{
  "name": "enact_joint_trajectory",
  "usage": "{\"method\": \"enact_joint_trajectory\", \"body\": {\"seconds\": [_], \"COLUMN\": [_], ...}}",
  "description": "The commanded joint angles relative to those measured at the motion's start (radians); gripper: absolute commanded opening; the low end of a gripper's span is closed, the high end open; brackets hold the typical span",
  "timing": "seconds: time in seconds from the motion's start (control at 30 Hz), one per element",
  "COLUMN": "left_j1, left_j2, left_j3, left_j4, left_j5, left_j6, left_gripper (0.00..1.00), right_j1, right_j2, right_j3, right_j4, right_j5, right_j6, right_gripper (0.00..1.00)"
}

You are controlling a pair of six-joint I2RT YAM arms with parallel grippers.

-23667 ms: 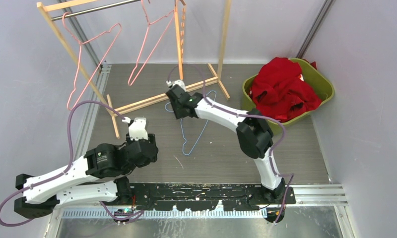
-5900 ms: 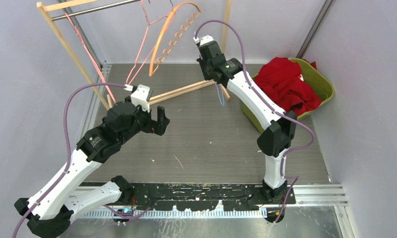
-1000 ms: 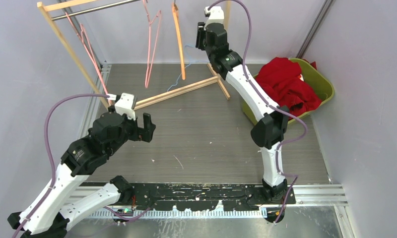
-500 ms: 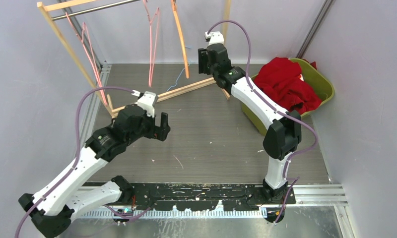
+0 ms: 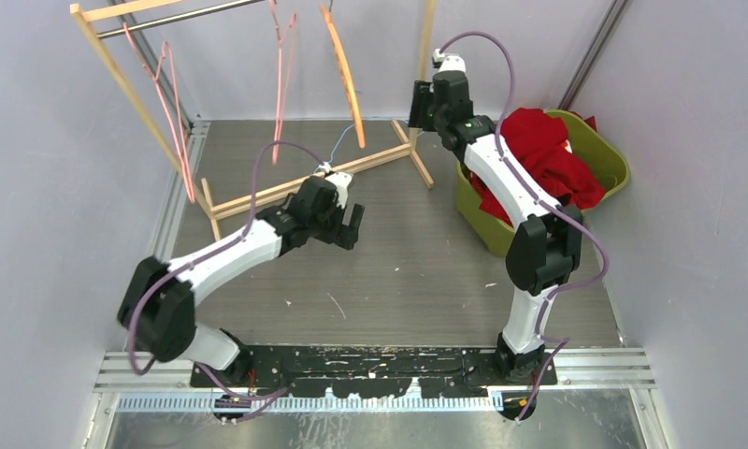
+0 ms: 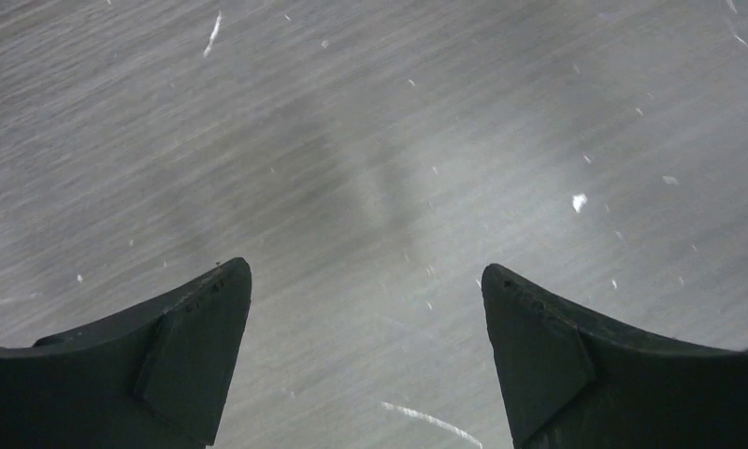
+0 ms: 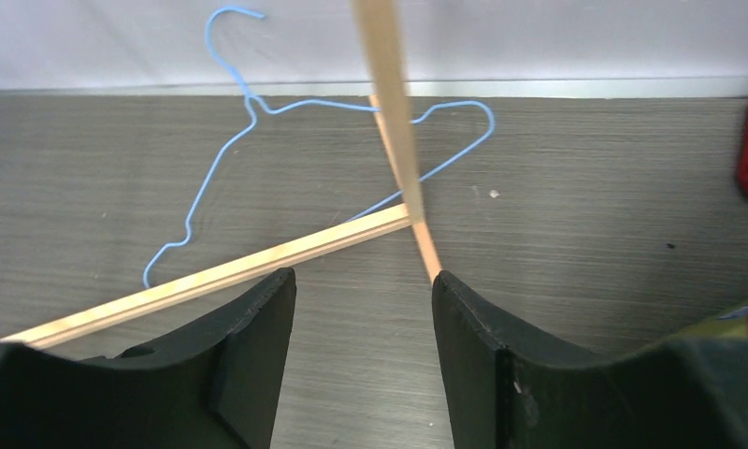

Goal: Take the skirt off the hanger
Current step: Pick up the hanger at the center of the board.

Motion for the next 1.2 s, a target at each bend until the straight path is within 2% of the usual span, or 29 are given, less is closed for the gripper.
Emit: {"method": "enact_joint_trajectory", "body": {"seconds": [0.0, 0.23, 0.67, 0.93, 1.17], "left_j1": [0.093, 0.176, 0.36, 0.433, 0.438], "left_j2": [0.153, 0.405, 0.674, 0.815, 0.917], "left_j3": [0.149, 0.42, 0.669, 0.845, 0.949], "left_j4": [0.2, 0.185, 0.257, 0.26, 0.207], "left_j5": [0.084, 0.108, 0.162, 0.305, 0.452], "left_j6": [0.053, 0.154, 0.158, 0.139, 0.12], "left_gripper": [0.92, 0.91, 0.9, 0.9, 0.9], "right_j1": [-0.028, -0.041, -0.075, -0.091, -0.117], "right_j2": [-0.011, -0.019, -0.053, -0.042, -0.01], "right_j3": [0.017, -0.046, -0.156, -0.176, -0.158], "right_j4": [0.029, 0.051, 0.075, 0.082, 0.083], "right_j5": [-0.066, -0.133, -0.175, -0.188, -0.198], "right_j6": [0.028, 0.061, 0.09, 0.099, 0.11], "right_gripper": [0.6, 0.59, 0.57, 0.56, 0.56]}}
